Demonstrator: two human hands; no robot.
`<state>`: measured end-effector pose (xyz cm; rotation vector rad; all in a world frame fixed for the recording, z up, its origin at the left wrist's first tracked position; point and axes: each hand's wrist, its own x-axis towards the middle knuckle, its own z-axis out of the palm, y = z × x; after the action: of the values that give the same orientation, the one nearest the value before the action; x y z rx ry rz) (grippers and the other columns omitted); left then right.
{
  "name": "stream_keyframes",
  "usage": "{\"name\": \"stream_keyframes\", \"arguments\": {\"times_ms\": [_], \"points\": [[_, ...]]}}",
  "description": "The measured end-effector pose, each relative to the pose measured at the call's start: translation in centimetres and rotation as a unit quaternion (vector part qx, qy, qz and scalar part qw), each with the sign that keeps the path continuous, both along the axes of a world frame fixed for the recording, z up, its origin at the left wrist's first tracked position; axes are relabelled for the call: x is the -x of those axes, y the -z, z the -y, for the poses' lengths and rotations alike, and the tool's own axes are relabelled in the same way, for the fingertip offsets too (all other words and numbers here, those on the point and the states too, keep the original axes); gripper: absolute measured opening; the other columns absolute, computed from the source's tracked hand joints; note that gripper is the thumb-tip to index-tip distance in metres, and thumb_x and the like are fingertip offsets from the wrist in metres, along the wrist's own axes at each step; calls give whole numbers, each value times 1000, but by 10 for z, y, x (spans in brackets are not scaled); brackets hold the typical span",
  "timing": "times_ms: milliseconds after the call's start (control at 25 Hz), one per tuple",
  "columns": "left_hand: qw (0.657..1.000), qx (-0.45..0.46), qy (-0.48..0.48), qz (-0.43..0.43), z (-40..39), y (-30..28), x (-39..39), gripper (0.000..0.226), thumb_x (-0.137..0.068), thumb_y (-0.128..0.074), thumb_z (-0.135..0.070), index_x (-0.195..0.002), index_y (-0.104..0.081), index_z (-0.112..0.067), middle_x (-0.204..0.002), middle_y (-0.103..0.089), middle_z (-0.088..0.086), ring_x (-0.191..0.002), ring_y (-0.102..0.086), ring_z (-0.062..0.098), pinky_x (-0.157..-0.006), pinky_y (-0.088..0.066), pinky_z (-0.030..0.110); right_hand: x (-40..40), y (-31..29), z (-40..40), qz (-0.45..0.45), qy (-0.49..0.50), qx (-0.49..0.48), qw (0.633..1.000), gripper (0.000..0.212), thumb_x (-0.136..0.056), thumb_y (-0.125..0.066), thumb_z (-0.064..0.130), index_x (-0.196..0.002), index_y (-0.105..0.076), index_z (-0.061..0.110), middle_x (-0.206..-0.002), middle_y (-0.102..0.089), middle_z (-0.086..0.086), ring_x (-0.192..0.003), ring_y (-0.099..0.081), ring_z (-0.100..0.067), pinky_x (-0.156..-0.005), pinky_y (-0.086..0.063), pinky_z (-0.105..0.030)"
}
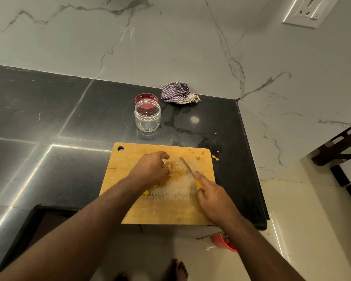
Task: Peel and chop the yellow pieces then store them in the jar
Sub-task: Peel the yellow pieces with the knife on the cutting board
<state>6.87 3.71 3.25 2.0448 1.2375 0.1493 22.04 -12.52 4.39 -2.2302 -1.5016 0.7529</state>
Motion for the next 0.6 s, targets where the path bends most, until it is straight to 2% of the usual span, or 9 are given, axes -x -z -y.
{"name": "stream_keyframes", "arguments": {"times_ms": [160, 240, 320, 440, 600], "points": [[1000, 4, 3, -9, -2, 2, 3, 48, -91, -68, -21, -137, -56, -25, -101, -68, -6, -84, -60, 8, -58, -42, 17, -14, -1, -5, 19, 63, -11, 998, 54, -104, -39, 27, -154, -23, 36, -111, -57, 4, -86, -58, -8, -79, -51, -29], [1000, 0, 0, -9, -2, 4, 2, 45, -91, -68, -22, -135, -59, -24, -102, -69, -5, -83, -60, 8, -57, -42, 18, -8, -3, -4, -8, 52, -22, 998, 54, -103, -40, 26, -153, -24, 38, -113, -58, 5, -87, -58, -7, -79, -51, -29], [1000, -3, -12, -4, -1, 5, 2, 45, -90, -70, -25, -134, -60, -22, -103, -69, -5, -85, -60, 9, -59, -43, 19, 8, -5, 0, -45, 31, -29, 998, 53, -103, -41, 27, -152, -25, 41, -123, -58, 6, -93, -58, -7, -83, -51, -28], [999, -4, -45, 14, 2, 8, 1, 45, -88, -73, -27, -130, -61, -21, -94, -67, -8, -83, -59, 6, -58, -42, 19, 28, -3, 5, -69, 17, -35, 997, 53, -104, -40, 27, -152, -24, 41, -137, -51, 7, -113, -54, -10, -96, -49, -28], [998, -27, -51, 17, 5, 10, 1, 37, -87, -74, -26, -122, -65, -20, -93, -67, -8, -82, -58, 6, -57, -37, 15, 40, 3, 5, -54, 9, -35, 998, 52, -105, -38, 28, -153, -22, 38, -140, -50, 6, -115, -51, -7, -97, -46, -25]]}}
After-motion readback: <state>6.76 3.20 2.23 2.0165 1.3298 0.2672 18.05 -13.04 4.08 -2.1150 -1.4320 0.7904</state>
